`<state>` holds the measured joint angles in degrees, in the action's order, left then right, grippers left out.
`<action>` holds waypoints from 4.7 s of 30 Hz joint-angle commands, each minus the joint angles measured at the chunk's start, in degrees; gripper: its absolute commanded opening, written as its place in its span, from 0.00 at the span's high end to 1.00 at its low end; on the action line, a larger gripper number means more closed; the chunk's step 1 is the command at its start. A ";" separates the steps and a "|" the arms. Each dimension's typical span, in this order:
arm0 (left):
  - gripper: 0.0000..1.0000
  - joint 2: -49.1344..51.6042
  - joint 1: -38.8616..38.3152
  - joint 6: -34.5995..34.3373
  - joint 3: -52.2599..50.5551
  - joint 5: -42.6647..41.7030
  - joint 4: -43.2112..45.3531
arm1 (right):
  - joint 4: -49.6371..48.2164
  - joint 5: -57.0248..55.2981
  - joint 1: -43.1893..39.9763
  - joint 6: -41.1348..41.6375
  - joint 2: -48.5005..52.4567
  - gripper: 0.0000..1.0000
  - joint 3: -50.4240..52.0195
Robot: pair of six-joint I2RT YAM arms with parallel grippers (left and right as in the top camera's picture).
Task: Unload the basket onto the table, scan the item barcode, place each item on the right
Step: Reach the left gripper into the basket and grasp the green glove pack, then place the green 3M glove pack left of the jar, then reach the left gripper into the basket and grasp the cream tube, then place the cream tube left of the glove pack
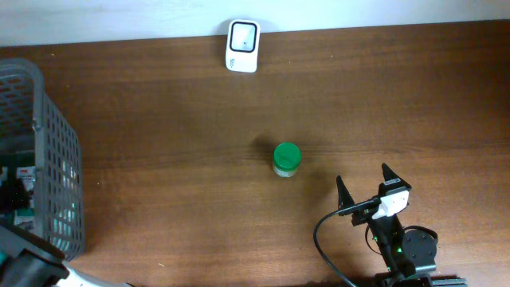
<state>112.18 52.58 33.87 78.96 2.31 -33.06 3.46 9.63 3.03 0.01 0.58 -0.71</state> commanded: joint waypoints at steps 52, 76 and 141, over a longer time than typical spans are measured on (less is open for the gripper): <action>0.86 -5.88 -72.00 -83.38 0.90 -11.67 -10.27 | 0.20 0.68 -0.44 0.00 -0.22 0.02 0.39; 0.03 -29.62 -21.33 -52.70 23.26 -4.70 -12.22 | 0.20 0.68 -0.44 0.00 -0.22 0.02 0.39; 1.00 -30.86 -56.57 -39.23 10.16 7.50 -2.86 | 0.20 0.68 -0.44 0.00 -0.22 0.02 0.39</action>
<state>79.59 1.72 4.69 87.96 10.11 -32.47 3.42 9.82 3.03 -0.03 0.69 -0.73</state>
